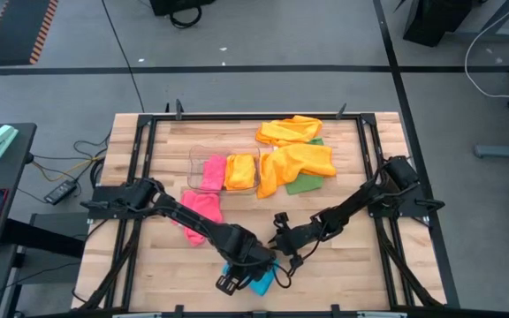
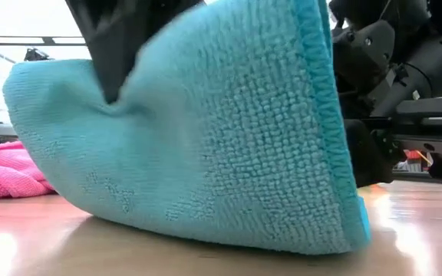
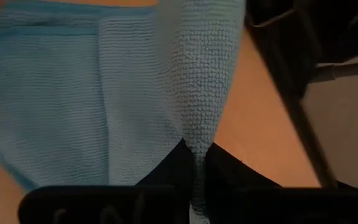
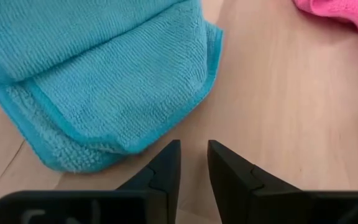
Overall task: Fold microfiber towels
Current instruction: Fold the blue microfiber cloth
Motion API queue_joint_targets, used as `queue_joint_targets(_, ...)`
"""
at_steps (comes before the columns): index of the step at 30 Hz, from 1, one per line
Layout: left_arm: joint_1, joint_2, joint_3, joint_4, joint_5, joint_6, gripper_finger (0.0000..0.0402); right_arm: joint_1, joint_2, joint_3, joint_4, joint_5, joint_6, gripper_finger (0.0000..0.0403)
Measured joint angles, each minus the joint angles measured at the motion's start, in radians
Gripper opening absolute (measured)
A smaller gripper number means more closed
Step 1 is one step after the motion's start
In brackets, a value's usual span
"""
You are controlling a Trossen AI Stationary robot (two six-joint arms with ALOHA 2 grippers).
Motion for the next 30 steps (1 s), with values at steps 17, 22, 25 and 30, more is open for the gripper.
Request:
queue_joint_targets(17, 0.055, 0.034, -0.001, 0.026, -0.121, -0.001, 0.0038, 0.015, 0.002, 0.002, -0.018, 0.002, -0.011, 0.0089)
queue_joint_targets(22, 0.071, 0.034, -0.001, 0.033, -0.121, 0.002, 0.0031, 0.016, 0.003, 0.001, -0.022, 0.007, -0.010, 0.0089)
queue_joint_targets(25, 0.082, 0.033, -0.001, 0.033, -0.138, 0.008, 0.0033, 0.016, 0.004, 0.001, -0.022, 0.008, -0.010, 0.0089)
queue_joint_targets(30, 0.085, 0.032, 0.000, 0.037, -0.238, 0.027, 0.0044, 0.017, 0.004, 0.000, -0.022, 0.010, -0.010, 0.0089)
